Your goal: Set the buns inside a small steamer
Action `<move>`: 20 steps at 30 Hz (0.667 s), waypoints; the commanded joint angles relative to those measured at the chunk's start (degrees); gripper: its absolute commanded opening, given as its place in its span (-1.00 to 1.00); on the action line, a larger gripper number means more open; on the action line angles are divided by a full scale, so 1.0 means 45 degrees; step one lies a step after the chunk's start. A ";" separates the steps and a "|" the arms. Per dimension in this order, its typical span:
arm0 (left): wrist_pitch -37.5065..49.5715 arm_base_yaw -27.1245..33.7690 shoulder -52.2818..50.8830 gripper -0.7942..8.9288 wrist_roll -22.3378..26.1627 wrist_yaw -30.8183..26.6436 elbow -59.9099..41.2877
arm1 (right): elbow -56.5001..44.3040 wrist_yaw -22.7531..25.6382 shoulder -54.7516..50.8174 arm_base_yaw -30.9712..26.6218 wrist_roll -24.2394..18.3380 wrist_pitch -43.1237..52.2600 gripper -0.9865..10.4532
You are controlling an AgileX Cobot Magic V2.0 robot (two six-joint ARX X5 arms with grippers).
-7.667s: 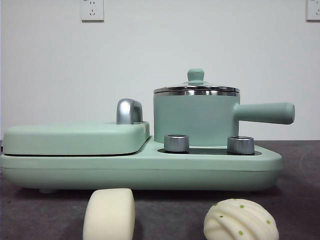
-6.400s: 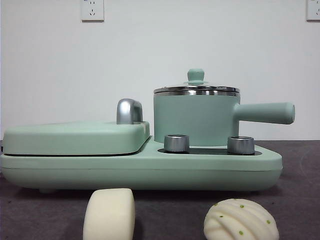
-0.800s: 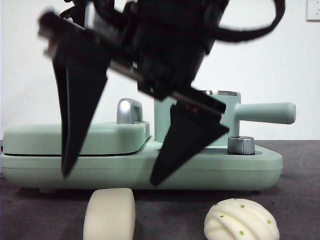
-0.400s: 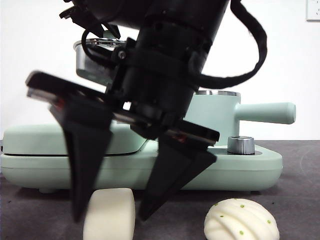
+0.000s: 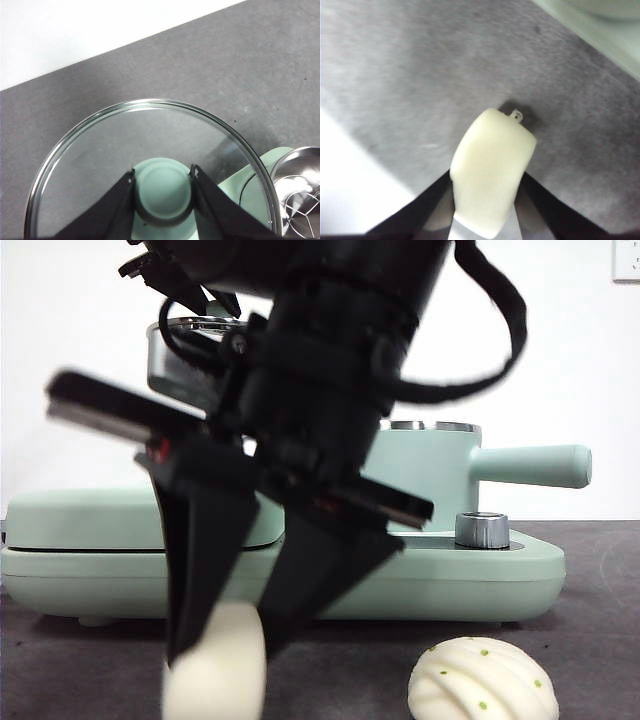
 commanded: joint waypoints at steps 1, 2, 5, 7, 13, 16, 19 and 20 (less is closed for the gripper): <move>0.0296 0.0039 -0.0102 -0.81 0.0097 0.0107 0.0515 | 0.1137 -0.0029 0.0049 -0.0073 -0.0525 -0.0874 -0.55; 0.0291 0.0083 -0.0102 -0.81 0.0097 0.0107 0.0515 | 0.1651 -0.0019 0.0049 -0.0189 -0.0792 -0.1540 -0.55; 0.0287 0.0189 -0.0102 -0.81 0.0092 0.0107 0.0515 | 0.3060 0.0010 0.0049 -0.0573 -0.1511 -0.3342 -0.55; 0.0291 0.0287 -0.0102 -0.81 0.0092 0.0107 0.0515 | 0.3954 0.0005 0.0049 -0.0869 -0.1923 -0.4289 -0.55; 0.0277 0.0505 -0.0107 -0.81 0.0083 0.0107 0.0515 | 0.6543 0.0102 0.0049 -0.2361 -0.3011 -0.6615 -0.55; 0.0257 0.0554 -0.0102 -0.81 0.0087 0.0107 0.0515 | 0.7592 0.0476 0.0053 -0.3293 -0.3473 -0.7062 -0.55; 0.0282 0.0559 -0.0107 -0.81 0.0087 0.0107 0.0515 | 0.8388 0.0476 0.0155 -0.4289 -0.3997 -0.7135 -0.55; 0.0296 0.0559 -0.0102 -0.81 0.0087 0.0107 0.0515 | 0.8646 0.0442 0.0253 -0.4600 -0.4158 -0.7189 -0.55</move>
